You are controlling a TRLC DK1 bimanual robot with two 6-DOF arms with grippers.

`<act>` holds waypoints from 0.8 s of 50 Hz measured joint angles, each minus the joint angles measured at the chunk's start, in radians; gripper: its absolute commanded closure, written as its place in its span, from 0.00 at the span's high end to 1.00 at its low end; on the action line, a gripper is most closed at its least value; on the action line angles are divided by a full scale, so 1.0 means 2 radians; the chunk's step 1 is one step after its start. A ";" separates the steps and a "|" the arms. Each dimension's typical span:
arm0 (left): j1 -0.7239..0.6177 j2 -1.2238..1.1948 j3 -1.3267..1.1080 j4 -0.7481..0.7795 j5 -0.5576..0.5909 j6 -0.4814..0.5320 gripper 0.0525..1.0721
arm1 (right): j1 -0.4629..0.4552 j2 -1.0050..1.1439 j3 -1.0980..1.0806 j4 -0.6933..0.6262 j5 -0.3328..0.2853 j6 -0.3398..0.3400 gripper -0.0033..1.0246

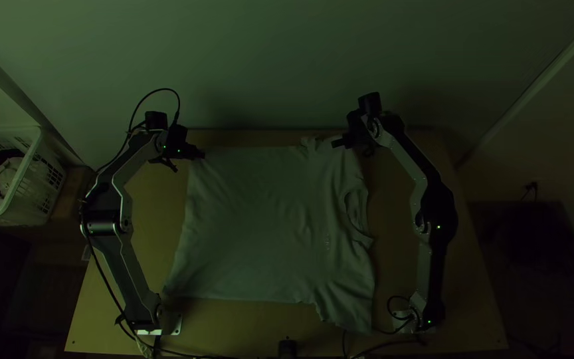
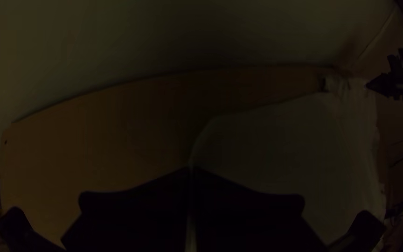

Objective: Fold the t-shirt

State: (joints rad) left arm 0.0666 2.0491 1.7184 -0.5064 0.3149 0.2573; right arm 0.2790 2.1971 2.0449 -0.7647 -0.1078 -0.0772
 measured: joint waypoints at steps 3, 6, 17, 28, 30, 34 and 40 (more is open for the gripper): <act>0.000 -0.024 -0.008 0.000 0.004 -0.002 0.03 | 0.001 -0.029 -0.024 0.004 -0.007 0.001 0.03; 0.000 -0.048 -0.017 0.000 0.008 -0.004 0.03 | 0.001 -0.054 -0.047 0.006 -0.010 0.002 0.03; 0.002 -0.117 -0.064 -0.002 0.015 -0.005 0.03 | 0.005 -0.129 -0.145 0.012 -0.033 0.003 0.03; 0.013 -0.159 -0.126 -0.004 0.017 0.003 0.03 | 0.013 -0.199 -0.225 0.025 -0.047 0.004 0.03; 0.015 -0.166 -0.138 -0.004 0.017 0.005 0.03 | 0.013 -0.215 -0.238 0.027 -0.048 0.004 0.03; 0.019 -0.180 -0.160 -0.004 0.021 0.011 0.03 | 0.014 -0.248 -0.259 0.027 -0.051 0.004 0.03; 0.020 -0.207 -0.192 -0.004 0.023 0.019 0.03 | 0.021 -0.297 -0.295 0.031 -0.054 0.004 0.03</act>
State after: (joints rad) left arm 0.1070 1.6356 1.3334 -0.5140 0.3607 0.2943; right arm 0.3202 1.6028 1.4555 -0.7029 -0.2150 -0.0700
